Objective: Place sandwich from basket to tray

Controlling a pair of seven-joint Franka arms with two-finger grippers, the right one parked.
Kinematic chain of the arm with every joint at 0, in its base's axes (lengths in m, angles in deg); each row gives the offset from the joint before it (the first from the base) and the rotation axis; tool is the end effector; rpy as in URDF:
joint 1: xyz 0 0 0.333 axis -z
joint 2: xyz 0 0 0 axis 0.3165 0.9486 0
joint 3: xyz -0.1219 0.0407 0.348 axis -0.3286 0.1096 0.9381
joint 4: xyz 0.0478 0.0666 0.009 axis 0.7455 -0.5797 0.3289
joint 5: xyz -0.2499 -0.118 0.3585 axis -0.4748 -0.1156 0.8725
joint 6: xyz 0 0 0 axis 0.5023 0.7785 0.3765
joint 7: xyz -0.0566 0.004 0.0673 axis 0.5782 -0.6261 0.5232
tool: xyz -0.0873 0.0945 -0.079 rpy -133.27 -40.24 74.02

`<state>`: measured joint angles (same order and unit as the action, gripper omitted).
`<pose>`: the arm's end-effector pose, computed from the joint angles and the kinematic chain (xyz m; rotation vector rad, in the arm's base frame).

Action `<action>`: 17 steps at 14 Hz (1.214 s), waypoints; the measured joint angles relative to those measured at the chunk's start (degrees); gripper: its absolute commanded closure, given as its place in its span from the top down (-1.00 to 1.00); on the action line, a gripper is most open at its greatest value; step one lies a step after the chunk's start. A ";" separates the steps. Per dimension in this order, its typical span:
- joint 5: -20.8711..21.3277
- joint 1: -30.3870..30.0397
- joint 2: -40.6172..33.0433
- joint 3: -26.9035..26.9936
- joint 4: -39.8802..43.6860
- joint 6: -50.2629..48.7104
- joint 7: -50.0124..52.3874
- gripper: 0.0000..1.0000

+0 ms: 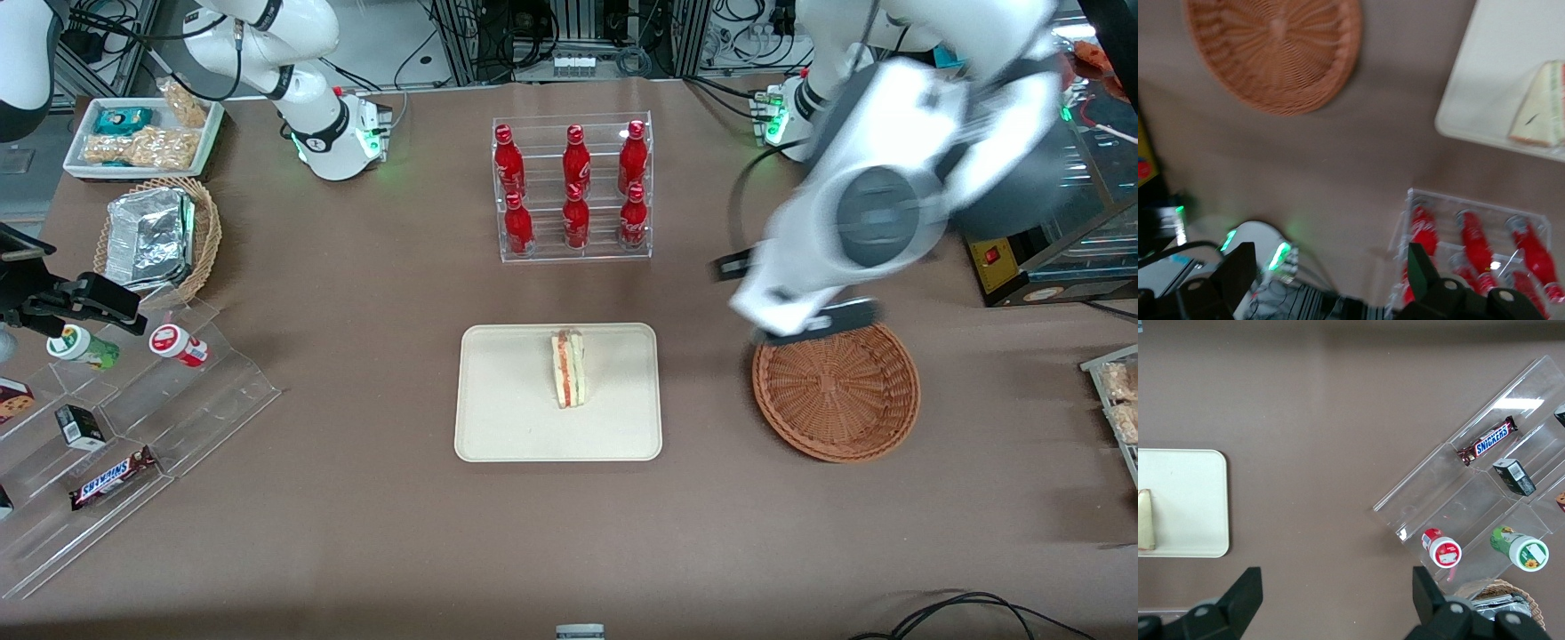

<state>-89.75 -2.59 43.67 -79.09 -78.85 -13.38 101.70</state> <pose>0.6284 -0.2566 0.5797 -2.9411 -0.2782 0.6239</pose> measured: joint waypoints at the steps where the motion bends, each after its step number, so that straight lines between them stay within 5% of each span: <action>1: 0.02 -3.28 -1.56 0.08 -0.17 -2.60 -3.70 1.00; 5: 0.80 -14.68 -7.91 0.28 -4.52 -3.94 -12.21 1.00; 10: 2.97 -18.06 -16.41 -1.46 -18.52 8.00 -12.47 1.00; 17: 5.76 -20.18 -18.61 -5.97 -19.19 13.26 -21.34 1.00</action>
<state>-83.99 -22.77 25.06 -85.05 -98.04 -0.11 80.36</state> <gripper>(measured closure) 0.000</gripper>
